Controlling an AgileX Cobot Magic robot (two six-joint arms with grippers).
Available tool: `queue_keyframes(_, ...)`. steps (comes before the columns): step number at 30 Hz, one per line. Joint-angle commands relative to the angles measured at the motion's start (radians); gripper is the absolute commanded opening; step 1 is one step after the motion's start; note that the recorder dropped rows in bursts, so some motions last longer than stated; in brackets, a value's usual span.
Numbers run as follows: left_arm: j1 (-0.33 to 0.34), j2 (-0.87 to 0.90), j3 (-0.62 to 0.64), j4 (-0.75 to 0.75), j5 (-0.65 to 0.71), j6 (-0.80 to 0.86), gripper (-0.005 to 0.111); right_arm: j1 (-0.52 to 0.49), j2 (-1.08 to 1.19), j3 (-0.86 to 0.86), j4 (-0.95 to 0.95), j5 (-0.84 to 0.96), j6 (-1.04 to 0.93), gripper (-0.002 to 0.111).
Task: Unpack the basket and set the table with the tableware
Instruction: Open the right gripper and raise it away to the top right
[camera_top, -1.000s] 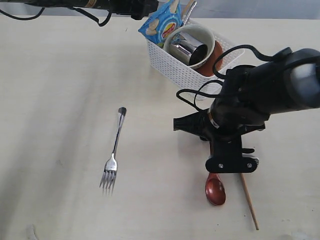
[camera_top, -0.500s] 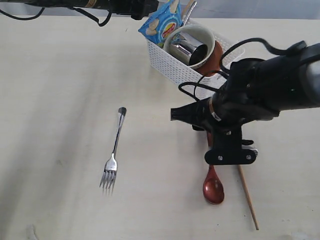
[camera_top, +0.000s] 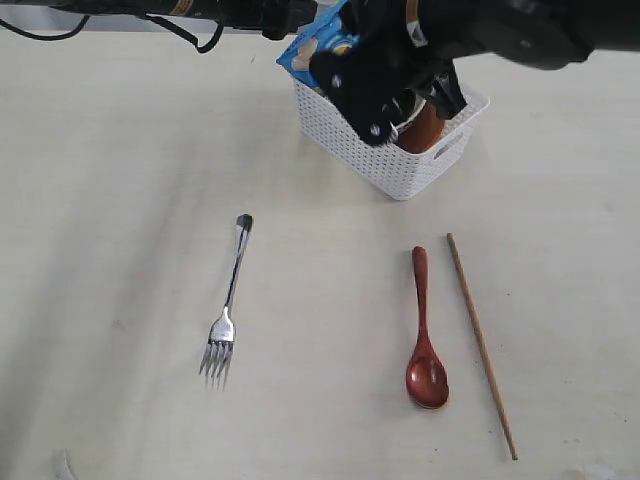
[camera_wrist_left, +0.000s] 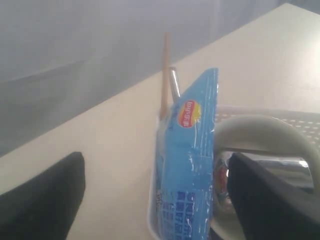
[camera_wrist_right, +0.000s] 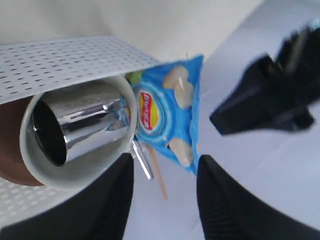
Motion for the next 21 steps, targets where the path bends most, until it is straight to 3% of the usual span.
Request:
queue_keyframes(1,0.001,0.000,-0.006,-0.005,0.004,-0.007,0.073,-0.075,-0.009,-0.048,-0.008,0.005,0.372,0.040)
queue_keyframes(6,0.001,0.000,-0.006,-0.005,0.004,-0.009,0.073,-0.236,0.000,-0.121,0.065,0.009,0.905,0.040)
queue_keyframes(9,0.001,0.000,-0.006,-0.005,0.004,-0.009,0.073,-0.359,0.028,-0.178,0.195,0.016,1.050,0.040)
queue_keyframes(14,0.001,0.000,-0.006,0.001,0.009,-0.022,0.073,-0.518,0.112,-0.273,0.596,0.044,0.973,0.040)
queue_keyframes(17,0.001,-0.002,-0.016,0.221,0.006,-0.227,0.073,-0.576,0.157,-0.308,0.814,0.106,0.871,0.040)
queue_keyframes(21,0.031,-0.024,-0.046,0.245,0.004,-0.293,0.073,-0.614,0.170,-0.314,0.958,0.178,0.786,0.040)
